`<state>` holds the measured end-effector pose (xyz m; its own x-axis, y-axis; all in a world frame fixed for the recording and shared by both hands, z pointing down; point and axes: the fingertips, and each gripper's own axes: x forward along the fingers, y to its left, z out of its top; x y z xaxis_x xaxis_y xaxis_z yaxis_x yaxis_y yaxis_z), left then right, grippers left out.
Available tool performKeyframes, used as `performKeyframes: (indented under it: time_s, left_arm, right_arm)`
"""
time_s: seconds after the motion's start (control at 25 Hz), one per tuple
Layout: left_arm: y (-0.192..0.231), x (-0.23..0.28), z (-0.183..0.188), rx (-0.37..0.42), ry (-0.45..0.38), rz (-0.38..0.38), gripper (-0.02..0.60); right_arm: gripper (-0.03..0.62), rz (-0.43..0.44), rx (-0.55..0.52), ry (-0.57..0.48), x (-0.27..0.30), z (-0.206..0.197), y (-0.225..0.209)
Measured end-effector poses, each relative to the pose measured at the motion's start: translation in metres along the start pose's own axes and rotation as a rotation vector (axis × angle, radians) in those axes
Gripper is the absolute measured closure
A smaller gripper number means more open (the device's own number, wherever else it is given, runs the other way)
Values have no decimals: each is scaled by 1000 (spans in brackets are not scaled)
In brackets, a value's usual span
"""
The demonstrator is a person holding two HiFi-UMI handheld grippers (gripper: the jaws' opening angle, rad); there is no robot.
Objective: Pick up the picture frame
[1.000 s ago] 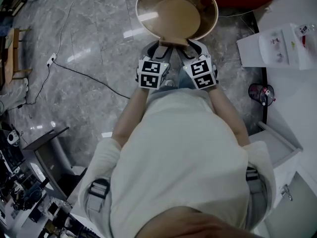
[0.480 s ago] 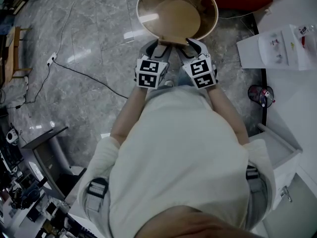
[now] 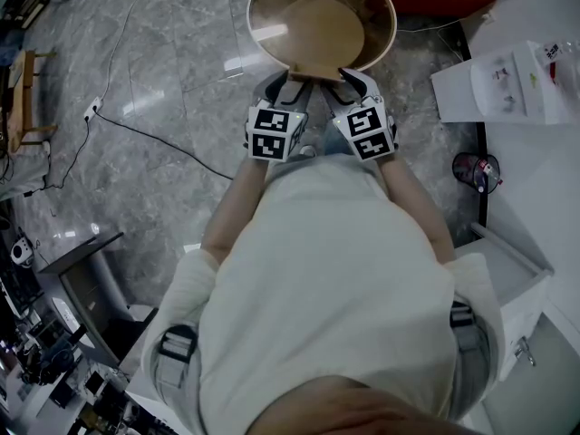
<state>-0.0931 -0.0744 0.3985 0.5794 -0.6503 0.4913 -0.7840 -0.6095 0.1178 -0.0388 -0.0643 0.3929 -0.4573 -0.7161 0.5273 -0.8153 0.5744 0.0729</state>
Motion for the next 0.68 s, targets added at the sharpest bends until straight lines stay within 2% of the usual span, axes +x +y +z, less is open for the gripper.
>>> performKeyframes:
  time_s: [0.68]
  left_arm:
    - [2,-2,3,-3,0,3,391]
  right_arm:
    - [418,2,-4,1,2,3,1]
